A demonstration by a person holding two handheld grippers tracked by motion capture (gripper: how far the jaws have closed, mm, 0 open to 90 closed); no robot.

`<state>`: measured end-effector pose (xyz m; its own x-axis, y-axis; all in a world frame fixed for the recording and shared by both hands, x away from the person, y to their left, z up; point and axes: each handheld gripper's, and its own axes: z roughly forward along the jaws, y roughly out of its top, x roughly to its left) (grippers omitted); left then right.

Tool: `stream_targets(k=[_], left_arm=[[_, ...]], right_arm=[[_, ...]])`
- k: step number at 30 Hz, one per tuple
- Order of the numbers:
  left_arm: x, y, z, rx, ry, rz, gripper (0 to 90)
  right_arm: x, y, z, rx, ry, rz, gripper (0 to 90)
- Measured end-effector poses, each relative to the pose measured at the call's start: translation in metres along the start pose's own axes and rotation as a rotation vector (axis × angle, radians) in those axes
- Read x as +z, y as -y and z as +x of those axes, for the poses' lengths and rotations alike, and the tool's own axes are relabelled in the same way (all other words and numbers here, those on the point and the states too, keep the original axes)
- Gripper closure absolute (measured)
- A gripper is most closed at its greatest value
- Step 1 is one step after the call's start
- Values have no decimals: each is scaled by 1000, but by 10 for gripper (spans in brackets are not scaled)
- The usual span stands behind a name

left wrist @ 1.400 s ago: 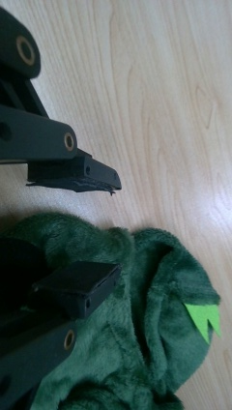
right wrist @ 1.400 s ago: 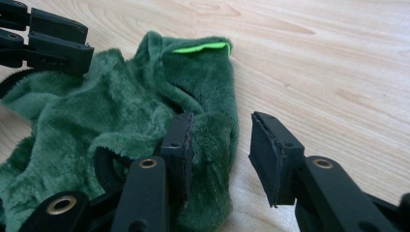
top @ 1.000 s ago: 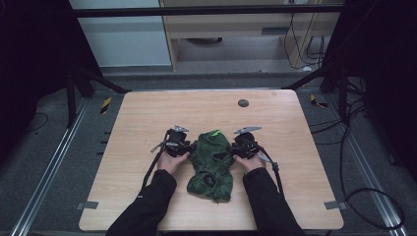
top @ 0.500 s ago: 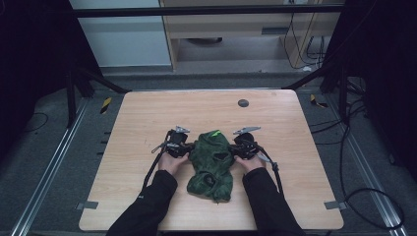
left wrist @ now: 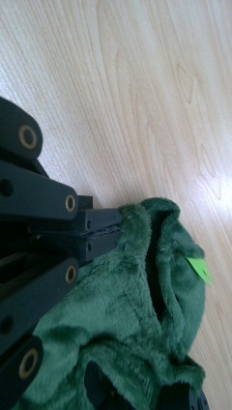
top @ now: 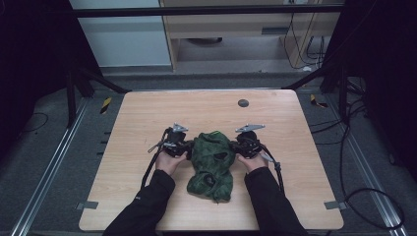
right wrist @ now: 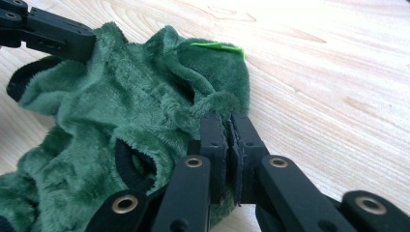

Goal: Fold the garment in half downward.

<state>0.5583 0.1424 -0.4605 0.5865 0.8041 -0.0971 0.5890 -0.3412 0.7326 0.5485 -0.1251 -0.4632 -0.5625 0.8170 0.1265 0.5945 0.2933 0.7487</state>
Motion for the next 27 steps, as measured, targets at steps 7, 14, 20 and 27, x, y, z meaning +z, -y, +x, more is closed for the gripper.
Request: stream_targets(k=[7,14,20,27], left_arm=[[-15,-2,-6,21,14,-28,897],[-27,-2,-15,33,35,-53,897],[-36,0,-20,43,37,-65,897],[-49,4,-25,63,47,-84,898]], right_arm=[[-8,-2,5,-3,-25,-28,855],[-17,-5,10,-26,-45,-54,856],[-28,-6,16,-44,-57,-66,858],[-42,-4,24,-73,-77,-91,858]])
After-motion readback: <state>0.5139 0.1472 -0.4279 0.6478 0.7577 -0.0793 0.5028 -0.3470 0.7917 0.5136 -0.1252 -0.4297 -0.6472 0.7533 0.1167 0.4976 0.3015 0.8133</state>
